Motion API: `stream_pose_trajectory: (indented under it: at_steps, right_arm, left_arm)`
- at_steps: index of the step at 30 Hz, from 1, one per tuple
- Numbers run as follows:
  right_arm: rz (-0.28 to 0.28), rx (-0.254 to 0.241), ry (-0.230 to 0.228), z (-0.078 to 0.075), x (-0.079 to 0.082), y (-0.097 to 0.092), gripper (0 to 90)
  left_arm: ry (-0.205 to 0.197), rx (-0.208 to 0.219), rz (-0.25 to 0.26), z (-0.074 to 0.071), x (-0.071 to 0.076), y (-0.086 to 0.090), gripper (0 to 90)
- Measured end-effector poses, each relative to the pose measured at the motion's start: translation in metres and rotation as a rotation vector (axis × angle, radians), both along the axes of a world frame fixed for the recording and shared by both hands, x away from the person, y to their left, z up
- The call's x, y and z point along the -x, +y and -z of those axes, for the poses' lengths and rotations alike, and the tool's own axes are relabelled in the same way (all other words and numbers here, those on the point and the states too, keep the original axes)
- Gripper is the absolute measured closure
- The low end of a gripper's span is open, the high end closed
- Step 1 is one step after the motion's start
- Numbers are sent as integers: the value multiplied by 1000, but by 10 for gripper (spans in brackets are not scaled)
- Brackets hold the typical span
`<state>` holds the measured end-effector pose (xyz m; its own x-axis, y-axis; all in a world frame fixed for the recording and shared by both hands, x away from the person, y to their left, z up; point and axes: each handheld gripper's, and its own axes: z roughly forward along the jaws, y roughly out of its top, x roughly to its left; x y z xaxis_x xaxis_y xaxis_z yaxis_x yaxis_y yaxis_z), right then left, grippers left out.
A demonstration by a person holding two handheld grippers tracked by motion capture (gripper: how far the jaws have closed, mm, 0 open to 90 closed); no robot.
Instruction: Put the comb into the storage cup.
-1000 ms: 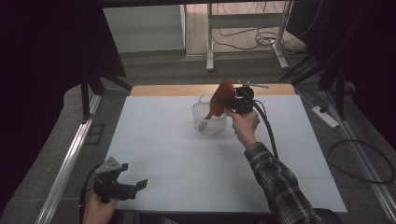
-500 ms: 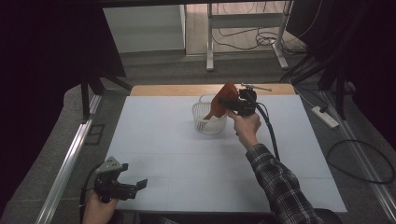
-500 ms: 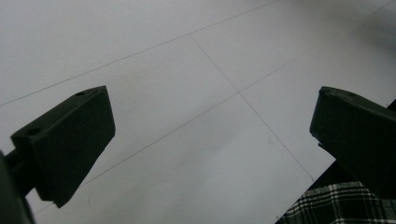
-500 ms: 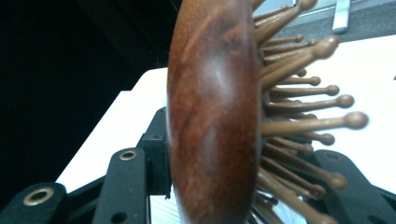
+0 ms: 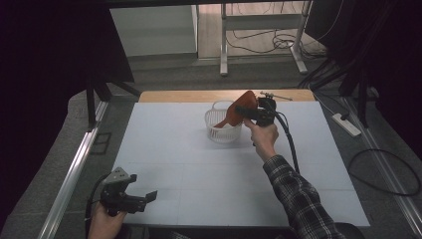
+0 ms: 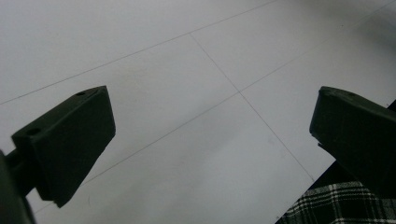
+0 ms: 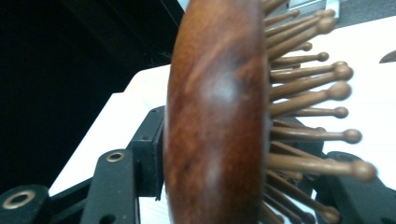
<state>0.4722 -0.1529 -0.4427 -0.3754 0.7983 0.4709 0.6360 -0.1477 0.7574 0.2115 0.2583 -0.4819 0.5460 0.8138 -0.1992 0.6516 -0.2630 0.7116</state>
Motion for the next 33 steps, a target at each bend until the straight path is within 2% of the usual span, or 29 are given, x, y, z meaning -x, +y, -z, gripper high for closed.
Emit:
stream_pose_trajectory:
  at_steps: [7,22,33]
  right_arm:
    - [2,19,1,1,0,-1,407]
    - [-16,122,-3,5,1,2,289]
    - [-44,152,-22,3,2,2,209]
  left_arm:
    - [5,4,-4,0,0,0,4]
    - [7,5,-4,0,0,1,4]
    - [6,5,-5,0,0,1,4]
